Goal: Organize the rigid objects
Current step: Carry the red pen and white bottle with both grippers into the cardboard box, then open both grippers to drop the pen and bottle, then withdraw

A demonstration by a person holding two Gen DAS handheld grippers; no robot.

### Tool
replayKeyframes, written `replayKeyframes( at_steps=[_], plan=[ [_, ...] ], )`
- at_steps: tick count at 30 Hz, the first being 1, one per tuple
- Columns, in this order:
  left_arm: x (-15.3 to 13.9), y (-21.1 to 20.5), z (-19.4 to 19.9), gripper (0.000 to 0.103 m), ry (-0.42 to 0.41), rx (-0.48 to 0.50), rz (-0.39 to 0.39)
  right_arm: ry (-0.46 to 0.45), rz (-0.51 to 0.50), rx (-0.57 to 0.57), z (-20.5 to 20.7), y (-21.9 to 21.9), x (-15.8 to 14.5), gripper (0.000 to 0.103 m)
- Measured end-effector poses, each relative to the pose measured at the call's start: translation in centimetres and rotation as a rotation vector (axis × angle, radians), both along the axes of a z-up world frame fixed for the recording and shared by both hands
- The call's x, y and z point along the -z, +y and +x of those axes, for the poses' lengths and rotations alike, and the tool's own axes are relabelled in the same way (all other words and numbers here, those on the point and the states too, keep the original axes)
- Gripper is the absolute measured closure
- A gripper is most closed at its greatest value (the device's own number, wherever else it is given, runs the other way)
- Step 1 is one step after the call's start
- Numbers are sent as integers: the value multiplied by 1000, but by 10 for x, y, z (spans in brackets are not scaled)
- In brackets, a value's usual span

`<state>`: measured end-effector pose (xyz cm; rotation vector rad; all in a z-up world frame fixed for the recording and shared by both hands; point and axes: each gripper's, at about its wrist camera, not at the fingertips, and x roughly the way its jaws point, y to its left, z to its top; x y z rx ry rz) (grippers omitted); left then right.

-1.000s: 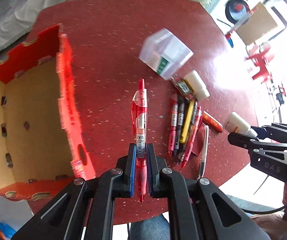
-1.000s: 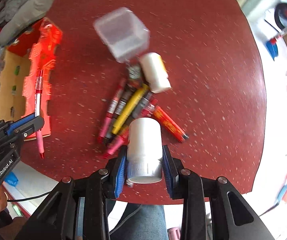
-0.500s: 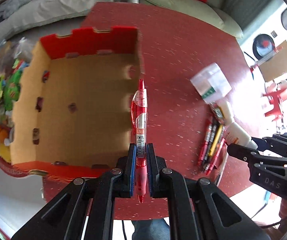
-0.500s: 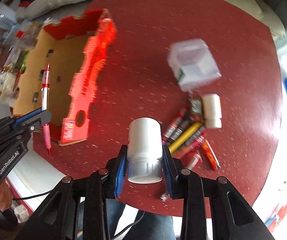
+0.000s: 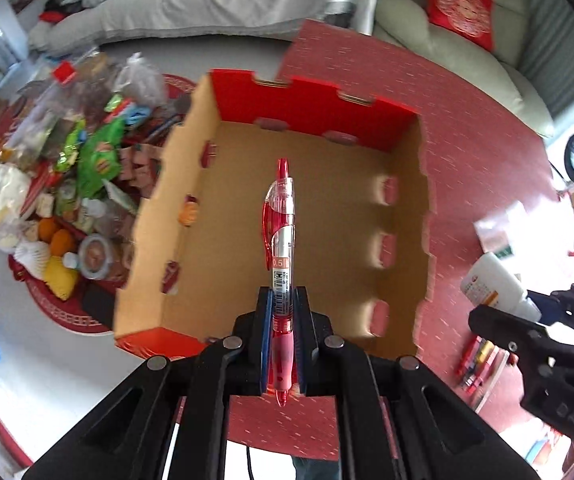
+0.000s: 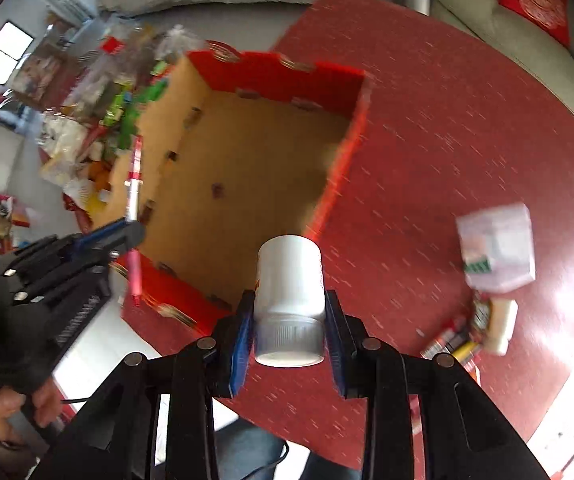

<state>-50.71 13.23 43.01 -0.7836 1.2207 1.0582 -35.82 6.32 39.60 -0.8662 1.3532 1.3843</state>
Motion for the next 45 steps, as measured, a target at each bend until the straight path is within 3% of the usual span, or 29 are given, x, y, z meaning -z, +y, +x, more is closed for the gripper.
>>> replayKeyframes(
  at_steps=[6,13,19,27,40,41,43,44,45],
  plan=[
    [41,-2,-19,93,44,-53,30,7,19,-48,-24,34,3,69],
    [82,4,-46,93,56,-85,-2,24,-6,-33,-32,63,19,69],
    [103,26,-41,93,52,-93,-26,10,-22,-30,-29,80,32,69],
    [159,61,-23,93,56,-106,-63,-15,-79,-6,-17,99,58,69],
    [184,72,-12,92,75,-85,-115,-41,-129,22,-7,113,88,68],
    [186,74,-10,86,72,-75,-116,-49,-125,25,-6,113,88,68],
    [187,78,-10,54,66,-81,-107,-39,-123,18,-8,115,88,64],
    [185,79,-12,28,57,-91,-86,-28,-122,12,-9,115,87,54],
    [184,80,-14,21,61,-107,-56,-6,-116,5,-10,115,86,49]
  ],
)
